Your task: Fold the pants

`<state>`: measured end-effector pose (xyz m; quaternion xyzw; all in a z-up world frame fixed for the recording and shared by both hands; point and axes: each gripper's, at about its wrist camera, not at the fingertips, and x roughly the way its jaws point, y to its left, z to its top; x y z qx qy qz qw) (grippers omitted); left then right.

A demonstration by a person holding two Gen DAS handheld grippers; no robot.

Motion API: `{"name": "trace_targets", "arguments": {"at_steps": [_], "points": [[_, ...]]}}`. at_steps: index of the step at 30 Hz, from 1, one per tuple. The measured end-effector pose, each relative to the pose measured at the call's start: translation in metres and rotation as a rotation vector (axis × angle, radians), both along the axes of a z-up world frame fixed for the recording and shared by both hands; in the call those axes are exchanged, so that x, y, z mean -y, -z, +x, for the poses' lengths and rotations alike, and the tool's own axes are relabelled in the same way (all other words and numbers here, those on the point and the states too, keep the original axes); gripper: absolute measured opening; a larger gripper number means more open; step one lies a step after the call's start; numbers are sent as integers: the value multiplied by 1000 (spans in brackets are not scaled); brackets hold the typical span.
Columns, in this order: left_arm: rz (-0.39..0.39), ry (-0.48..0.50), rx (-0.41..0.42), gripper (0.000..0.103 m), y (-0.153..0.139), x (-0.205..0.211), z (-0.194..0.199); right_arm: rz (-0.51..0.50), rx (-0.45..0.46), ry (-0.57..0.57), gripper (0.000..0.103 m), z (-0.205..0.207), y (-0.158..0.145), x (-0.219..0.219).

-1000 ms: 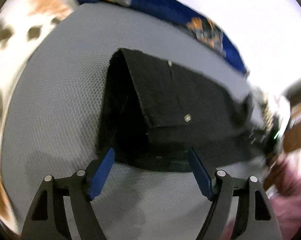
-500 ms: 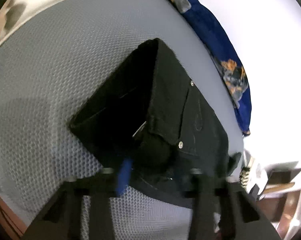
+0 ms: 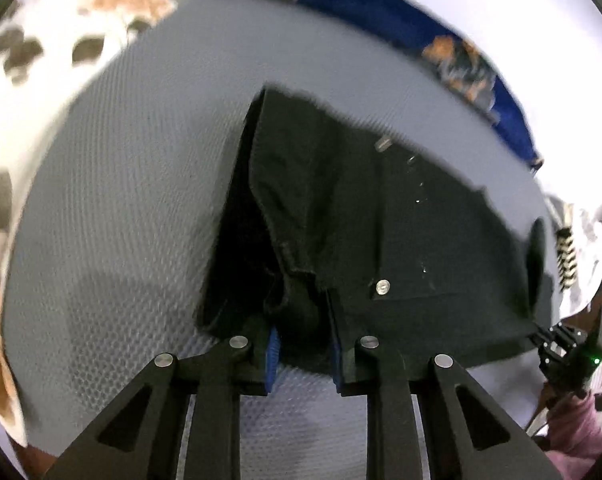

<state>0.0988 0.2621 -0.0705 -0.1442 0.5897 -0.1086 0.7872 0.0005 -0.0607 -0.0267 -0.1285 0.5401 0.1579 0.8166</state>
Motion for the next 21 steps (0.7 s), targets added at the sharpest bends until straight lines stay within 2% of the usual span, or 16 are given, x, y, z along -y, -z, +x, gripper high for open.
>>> {"name": "trace_targets", "arguments": {"at_steps": [3,8,10,15,16,18,20,21], "points": [[-33,-15,13,22,4,-7,-4,-21,-46,-12,6,-9,18,-11],[4,11,36,23,3,-8,-7,-8,-72,-13,6,-11,21,-16],[51,20,59,26,7,-2,-10,11,-91,10,6,-8,28,-16],[185,19,126,35,-6,16,-21,38,-90,44,8,-7,30,-18],[216,19,134,37,-10,19,-24,35,-89,45,10,-6,29,-19],[265,21,153,47,-18,27,-28,21,-88,45,18,-5,28,-21],[332,41,178,52,-25,32,-33,32,-73,47,38,-10,20,-20],[369,50,189,54,-28,34,-36,43,-63,53,44,-12,15,-17]]}}
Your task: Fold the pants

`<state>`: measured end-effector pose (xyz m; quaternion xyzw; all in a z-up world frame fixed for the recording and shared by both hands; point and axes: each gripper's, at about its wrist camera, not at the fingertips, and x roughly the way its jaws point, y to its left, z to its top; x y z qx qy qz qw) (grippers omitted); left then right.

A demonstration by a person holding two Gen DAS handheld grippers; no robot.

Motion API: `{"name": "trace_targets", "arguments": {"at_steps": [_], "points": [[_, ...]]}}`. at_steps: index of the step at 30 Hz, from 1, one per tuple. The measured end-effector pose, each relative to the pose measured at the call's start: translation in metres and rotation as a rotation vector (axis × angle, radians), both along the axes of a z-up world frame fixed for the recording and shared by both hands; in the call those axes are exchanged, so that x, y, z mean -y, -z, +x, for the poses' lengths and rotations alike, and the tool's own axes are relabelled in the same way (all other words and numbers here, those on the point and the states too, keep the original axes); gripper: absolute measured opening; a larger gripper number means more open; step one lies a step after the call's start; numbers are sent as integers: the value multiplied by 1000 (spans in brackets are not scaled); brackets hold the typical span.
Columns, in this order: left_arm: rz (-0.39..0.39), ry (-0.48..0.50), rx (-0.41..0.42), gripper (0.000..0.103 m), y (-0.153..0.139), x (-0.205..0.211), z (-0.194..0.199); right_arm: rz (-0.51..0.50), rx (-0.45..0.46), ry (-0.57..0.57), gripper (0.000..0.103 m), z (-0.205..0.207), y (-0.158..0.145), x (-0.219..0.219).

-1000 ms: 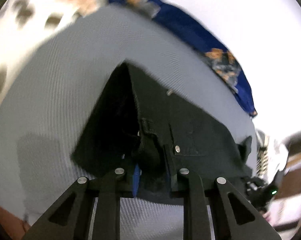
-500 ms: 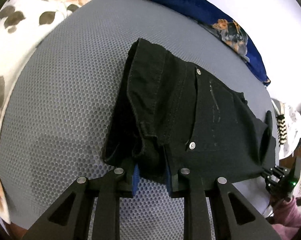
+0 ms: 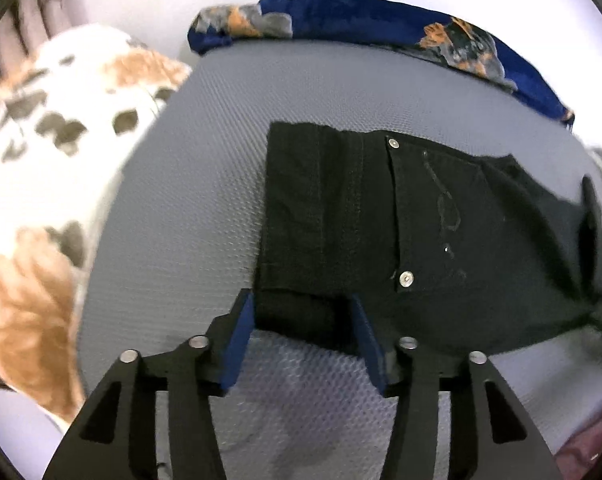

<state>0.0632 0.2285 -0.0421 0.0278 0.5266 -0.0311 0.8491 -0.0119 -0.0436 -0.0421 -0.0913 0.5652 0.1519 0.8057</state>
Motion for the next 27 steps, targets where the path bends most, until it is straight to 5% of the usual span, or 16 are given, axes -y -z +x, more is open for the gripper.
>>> {"name": "trace_targets", "arguments": {"at_steps": [5,8,13,19,25,27], "points": [[145,17,115,54,-21,15,-18,69,36,74,50,-4,-25,28],[190,140,246,54,-41,52,-32,124,39,190,50,-4,-36,59],[88,420,262,54,-42,125,-51,242,-21,444,50,5,-31,125],[-48,688,190,54,-20,217,-62,582,-190,661,52,2,1,166],[-109,836,148,54,-5,282,-65,675,-280,698,51,1,28,148],[-106,858,142,54,0,296,-69,695,-292,702,42,3,35,144]]}}
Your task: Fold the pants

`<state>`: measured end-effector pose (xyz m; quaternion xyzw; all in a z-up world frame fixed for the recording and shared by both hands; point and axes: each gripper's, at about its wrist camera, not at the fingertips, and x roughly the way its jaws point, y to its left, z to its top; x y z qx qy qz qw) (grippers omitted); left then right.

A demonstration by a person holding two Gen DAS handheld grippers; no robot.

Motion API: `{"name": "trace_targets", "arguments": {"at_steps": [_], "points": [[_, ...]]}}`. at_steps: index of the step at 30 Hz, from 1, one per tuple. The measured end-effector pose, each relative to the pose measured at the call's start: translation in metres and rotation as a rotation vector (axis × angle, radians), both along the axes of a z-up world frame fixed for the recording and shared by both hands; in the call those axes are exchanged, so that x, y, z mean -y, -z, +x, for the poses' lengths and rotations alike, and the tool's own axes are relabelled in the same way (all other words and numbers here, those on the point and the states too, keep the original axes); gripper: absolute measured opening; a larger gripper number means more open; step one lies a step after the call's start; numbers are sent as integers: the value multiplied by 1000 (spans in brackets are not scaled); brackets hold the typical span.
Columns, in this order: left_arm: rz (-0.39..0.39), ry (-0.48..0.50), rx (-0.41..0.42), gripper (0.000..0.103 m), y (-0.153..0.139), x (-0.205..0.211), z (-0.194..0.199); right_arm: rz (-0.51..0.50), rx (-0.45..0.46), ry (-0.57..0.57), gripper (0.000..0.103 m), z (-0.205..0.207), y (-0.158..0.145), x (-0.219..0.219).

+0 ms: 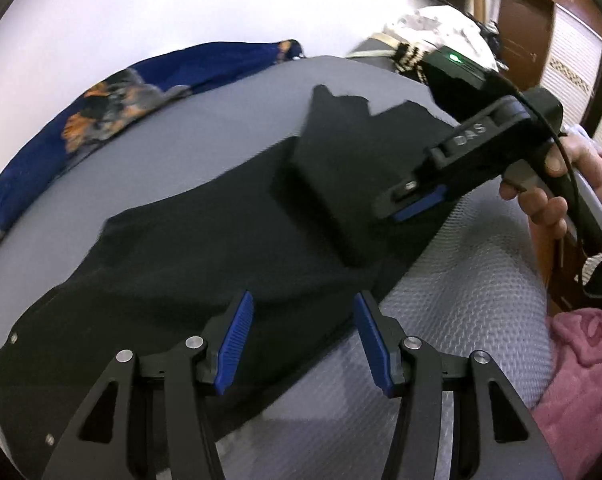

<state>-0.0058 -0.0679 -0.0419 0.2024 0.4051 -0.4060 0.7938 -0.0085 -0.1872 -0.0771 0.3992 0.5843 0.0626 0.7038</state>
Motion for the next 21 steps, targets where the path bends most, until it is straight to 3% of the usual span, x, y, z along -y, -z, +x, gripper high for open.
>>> {"name": "trace_targets", "arguments": {"at_steps": [4,12,13,15,21], "points": [[-1,31,-31,54,8,24,-4,27,20,14,10,10,2,-2],[20,57,-17,53,15,63,-8,72,79,61,9,19,-23,2],[23,53,-23,48,17,66,-6,75,83,62,9,19,-25,2],[38,61,-58,6,22,71,-1,85,92,68,10,18,-25,3],[38,41,-91,5,25,70,6,86,77,126,18,14,-11,14]]}}
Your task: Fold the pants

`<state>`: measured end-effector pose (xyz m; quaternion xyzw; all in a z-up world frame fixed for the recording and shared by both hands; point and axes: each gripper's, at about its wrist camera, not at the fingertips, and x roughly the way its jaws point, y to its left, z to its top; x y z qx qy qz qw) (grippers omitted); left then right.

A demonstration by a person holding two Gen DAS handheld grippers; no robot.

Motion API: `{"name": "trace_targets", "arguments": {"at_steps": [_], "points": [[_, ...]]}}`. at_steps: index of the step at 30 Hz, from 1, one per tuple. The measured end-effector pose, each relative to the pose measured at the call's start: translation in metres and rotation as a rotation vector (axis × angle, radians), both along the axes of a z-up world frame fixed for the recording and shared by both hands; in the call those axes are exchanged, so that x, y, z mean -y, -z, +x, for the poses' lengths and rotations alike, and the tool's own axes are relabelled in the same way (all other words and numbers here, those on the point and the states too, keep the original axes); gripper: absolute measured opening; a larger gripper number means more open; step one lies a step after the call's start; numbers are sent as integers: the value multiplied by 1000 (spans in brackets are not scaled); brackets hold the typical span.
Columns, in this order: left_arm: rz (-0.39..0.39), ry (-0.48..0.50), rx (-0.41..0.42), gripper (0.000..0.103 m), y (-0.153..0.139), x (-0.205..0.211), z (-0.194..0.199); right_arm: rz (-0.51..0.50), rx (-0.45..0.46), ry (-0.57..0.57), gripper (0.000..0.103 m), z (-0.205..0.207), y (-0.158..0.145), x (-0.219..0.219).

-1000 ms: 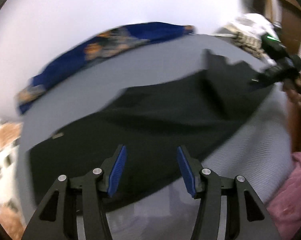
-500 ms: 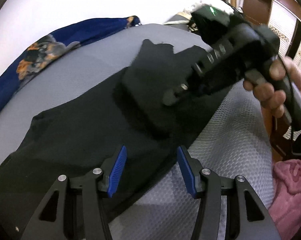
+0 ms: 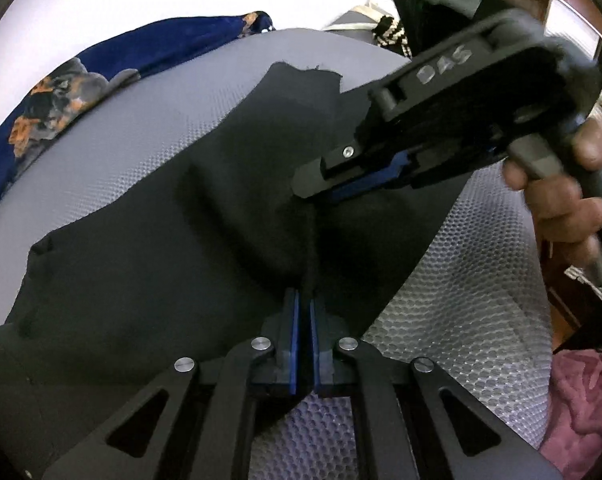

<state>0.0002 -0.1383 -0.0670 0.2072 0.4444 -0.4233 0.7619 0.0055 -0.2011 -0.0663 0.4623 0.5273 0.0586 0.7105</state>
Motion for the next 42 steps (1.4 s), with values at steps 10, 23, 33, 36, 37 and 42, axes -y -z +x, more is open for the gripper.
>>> {"name": "trace_targets", "arguments": {"at_steps": [10,23,33,36,37,42], "points": [[-18,-27,-30,5,-1,-4,6,-87,10,196,21,11,18,91],[-19,-44,-83,5,3,-5,16,-134,-14,395,17,28,2,201],[-17,-45,-94,5,5,-5,15,-191,-44,382,6,51,-3,210],[-25,-46,-96,5,4,-4,16,-245,-32,367,4,53,-16,209],[-32,-46,-96,5,3,-4,18,-270,-16,364,4,51,-28,208],[-43,-34,-52,5,-5,-2,20,-426,58,381,4,20,-96,201]]}}
